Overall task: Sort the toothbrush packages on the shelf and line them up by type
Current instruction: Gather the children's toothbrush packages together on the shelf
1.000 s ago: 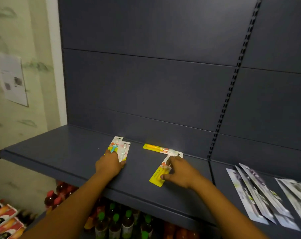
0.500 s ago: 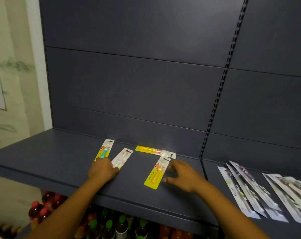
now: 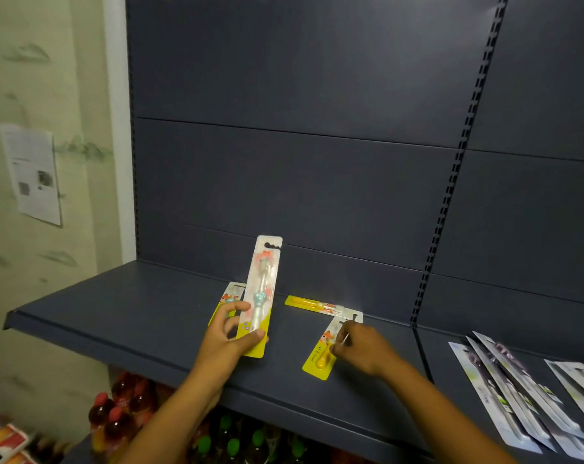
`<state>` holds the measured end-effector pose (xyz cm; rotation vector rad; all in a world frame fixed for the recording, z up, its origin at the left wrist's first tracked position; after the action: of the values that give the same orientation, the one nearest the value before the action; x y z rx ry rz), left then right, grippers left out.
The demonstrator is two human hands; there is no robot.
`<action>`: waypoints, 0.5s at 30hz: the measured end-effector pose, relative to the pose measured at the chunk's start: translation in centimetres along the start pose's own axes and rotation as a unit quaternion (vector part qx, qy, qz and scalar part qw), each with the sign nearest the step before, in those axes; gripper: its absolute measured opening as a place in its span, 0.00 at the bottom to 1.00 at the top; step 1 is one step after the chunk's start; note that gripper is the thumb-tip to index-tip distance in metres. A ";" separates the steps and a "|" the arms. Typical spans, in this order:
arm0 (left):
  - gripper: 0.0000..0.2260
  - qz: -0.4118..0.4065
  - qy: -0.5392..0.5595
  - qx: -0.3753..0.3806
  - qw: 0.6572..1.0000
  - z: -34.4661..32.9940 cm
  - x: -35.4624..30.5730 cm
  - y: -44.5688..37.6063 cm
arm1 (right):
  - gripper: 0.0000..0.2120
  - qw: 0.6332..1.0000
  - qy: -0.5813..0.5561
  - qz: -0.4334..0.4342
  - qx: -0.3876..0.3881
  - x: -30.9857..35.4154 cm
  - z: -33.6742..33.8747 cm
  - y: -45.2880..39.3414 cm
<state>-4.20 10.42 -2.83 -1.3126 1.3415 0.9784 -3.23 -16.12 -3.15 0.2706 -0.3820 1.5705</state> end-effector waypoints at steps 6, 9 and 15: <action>0.23 -0.084 -0.028 0.002 0.996 -1.3 -1.7 1.6 | 0.09 0.998 0.031 -0.055 0.022 0.0 -1.2 -0.1; 0.24 -0.102 -0.036 0.007 0.994 -1.9 -2.0 2.2 | 0.24 0.996 0.033 -0.083 0.018 -0.1 -2.3 -0.4; 0.27 -0.116 -0.036 0.032 0.992 -3.1 -2.1 3.2 | 0.41 0.989 0.021 -0.141 -0.037 -0.4 -4.1 -1.1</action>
<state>-7.80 8.07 -0.40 -1.3380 1.1265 0.8094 -1.87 -14.78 -7.01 0.2224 -0.3520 1.2796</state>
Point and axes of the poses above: each hand's wrist, its own y-axis away from the middle knuckle, its own z-axis out of the back of the hand, x = y × z, the point moved 6 cm from there along -y, towards the middle knuckle, and after that the axes turned 7 degrees about z, right-handed, at the moved point
